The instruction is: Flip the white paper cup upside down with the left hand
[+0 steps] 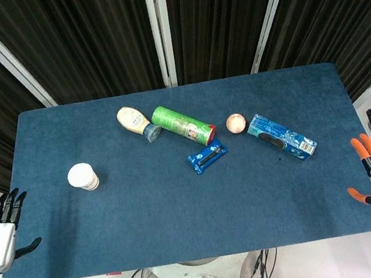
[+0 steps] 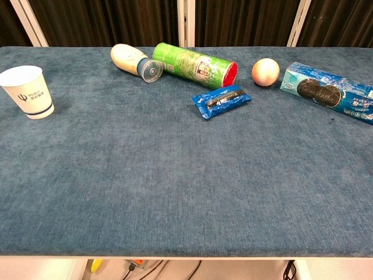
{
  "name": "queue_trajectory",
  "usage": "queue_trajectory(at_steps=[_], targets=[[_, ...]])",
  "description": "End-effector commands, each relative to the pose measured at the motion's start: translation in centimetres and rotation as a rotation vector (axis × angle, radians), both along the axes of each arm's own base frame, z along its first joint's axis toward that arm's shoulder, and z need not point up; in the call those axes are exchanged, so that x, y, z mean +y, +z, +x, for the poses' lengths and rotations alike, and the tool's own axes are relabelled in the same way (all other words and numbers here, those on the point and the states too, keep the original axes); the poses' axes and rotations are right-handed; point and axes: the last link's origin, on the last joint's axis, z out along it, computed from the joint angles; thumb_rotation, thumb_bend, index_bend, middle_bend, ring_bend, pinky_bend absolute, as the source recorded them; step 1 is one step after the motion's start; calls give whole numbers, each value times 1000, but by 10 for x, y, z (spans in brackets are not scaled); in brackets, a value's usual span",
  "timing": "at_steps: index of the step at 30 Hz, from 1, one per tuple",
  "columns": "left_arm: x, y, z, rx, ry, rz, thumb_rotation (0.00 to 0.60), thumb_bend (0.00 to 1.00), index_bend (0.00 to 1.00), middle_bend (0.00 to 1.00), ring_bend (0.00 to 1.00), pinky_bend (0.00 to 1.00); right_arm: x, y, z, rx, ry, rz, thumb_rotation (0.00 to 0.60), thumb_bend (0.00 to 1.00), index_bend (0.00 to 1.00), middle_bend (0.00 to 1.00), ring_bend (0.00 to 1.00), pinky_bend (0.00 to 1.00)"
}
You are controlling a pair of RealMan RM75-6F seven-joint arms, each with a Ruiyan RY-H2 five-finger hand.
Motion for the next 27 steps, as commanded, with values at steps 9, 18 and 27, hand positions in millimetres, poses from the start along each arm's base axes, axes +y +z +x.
queue_trajectory(at_steps=[9,18,27], targets=[[2,-3,6,-8,-15,-20,600,48,17,0,0,0,0,5,-4,-4,-7,-13,600,42,0,0,0,0],[30,-3,31,-51,-88,-103,600,51,17,0,0,0,-3,7,-3,8,-1,-13,600,42,0,0,0,0],[99,-23,103,71,-234,-262,600,58,18,0,0,43,-1,12,-1,36,6,-46,600,42,0,0,0,0]])
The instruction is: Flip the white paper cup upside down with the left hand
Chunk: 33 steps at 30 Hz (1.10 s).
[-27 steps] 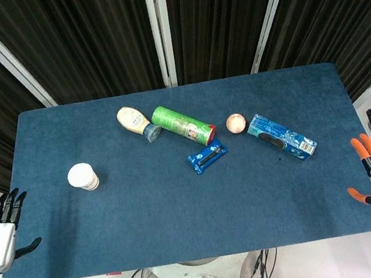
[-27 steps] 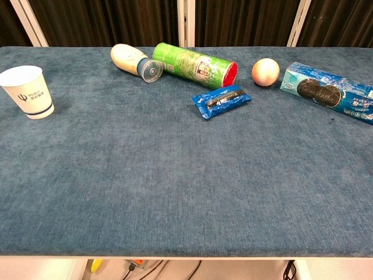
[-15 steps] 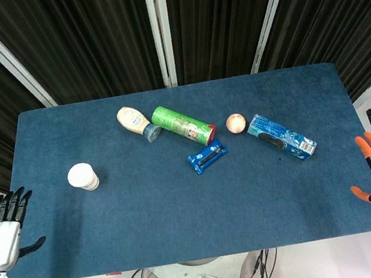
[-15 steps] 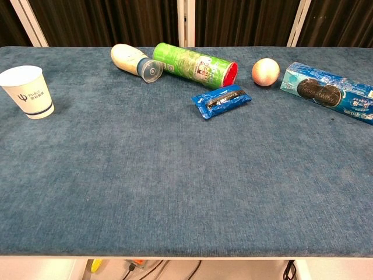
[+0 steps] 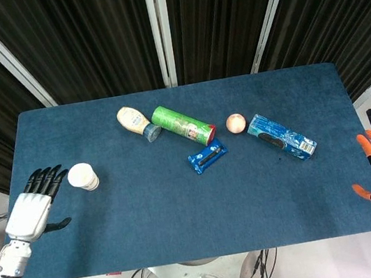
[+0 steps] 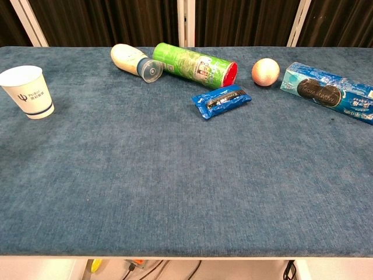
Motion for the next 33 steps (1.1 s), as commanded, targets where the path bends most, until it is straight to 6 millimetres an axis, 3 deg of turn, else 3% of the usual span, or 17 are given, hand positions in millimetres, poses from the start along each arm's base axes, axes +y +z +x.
queue_trajectory(at_steps=[1,6,14,23,33], targets=[[37,-11,42,108,-93,-52,600,58,18,0,0,42,0,2,-1,19,-6,-26,600,41,0,0,0,0],[62,-30,62,199,-105,-102,600,58,18,0,0,38,-1,-1,-3,24,-23,-27,600,42,0,0,0,0],[86,-57,61,402,-82,-151,600,65,24,15,0,17,-3,-4,-5,20,-35,-19,600,43,0,0,0,0],[94,-75,53,564,-53,-178,600,90,69,82,0,12,-4,-4,-9,12,-38,-14,600,54,0,0,0,0],[100,-82,44,716,-37,-118,600,151,232,211,0,7,-5,-3,-12,9,-49,-18,600,63,0,0,0,0]])
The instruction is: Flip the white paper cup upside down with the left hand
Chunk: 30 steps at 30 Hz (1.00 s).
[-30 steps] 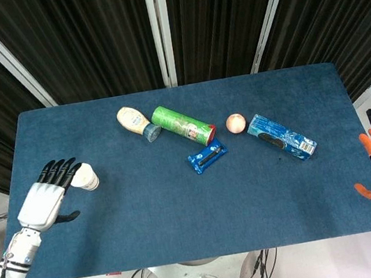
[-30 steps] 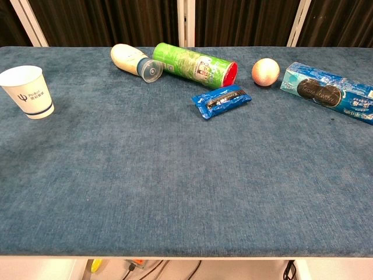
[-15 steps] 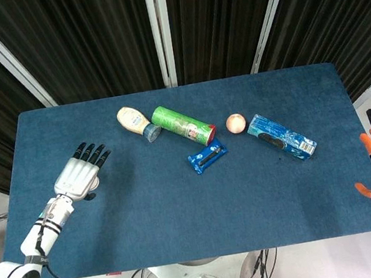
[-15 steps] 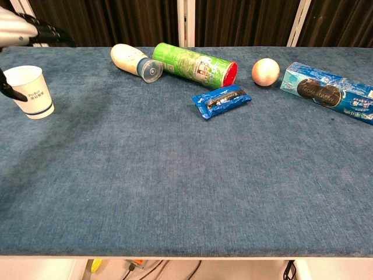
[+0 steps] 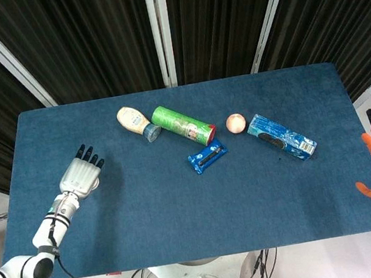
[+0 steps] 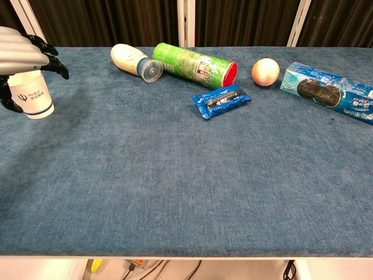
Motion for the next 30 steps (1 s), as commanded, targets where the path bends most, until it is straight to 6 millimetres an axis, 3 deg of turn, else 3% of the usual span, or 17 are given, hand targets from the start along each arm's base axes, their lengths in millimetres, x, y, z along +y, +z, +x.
queue_trajectory(at_steps=[1,8,14,20,24,30], targets=[[2,-2,0,31,-3,21,600,159,255,233,0,7,-1,-1,-1,4,-6,-4,600,65,0,0,0,0],[4,-2,4,52,-13,38,600,209,363,347,0,7,-2,-3,-1,10,-17,-3,600,75,0,0,0,0],[4,4,15,-81,-17,50,600,210,402,397,14,12,-2,-2,-3,9,-26,-7,600,79,0,0,0,0],[9,14,27,-541,21,87,600,210,405,404,34,16,-3,-2,-3,2,-28,-5,600,79,0,0,0,0],[10,4,6,-912,147,83,600,210,409,412,44,18,-3,-4,-4,-11,-31,9,600,80,0,0,0,0],[11,-21,-30,-1298,331,45,600,211,409,411,44,3,-5,-5,-6,-17,-44,26,600,82,0,0,0,0]])
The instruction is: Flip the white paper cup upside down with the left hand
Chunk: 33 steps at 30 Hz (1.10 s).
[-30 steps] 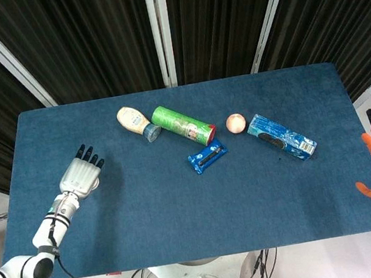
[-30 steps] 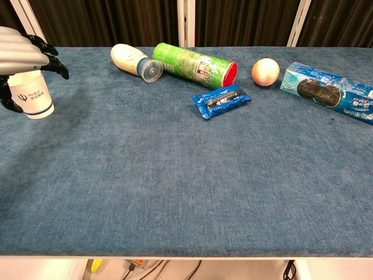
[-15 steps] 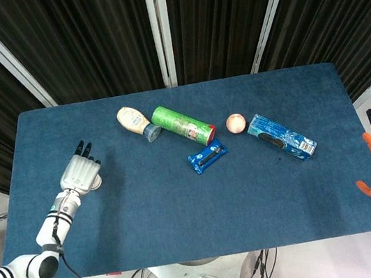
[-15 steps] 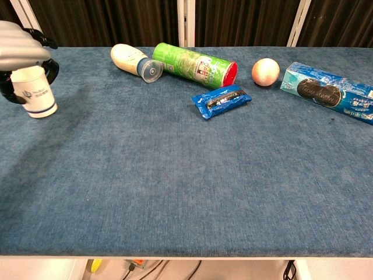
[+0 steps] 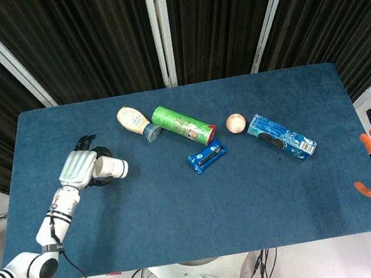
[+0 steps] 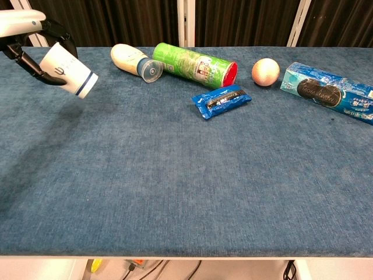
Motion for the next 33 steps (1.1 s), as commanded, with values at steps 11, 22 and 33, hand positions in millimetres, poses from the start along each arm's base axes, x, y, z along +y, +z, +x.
queue_trajectory(at_steps=[11,22,33], targets=[[-4,-52,-76,-534,178,-30,600,211,393,400,31,0,0,1,-1,-1,-5,1,600,82,0,0,0,0],[-6,-54,-91,-500,187,-64,600,210,303,263,0,0,0,1,-3,1,-6,1,600,83,0,0,0,0],[-8,-46,-82,-337,53,-71,600,210,163,146,0,0,0,1,-4,-1,-10,0,600,83,0,0,0,0]])
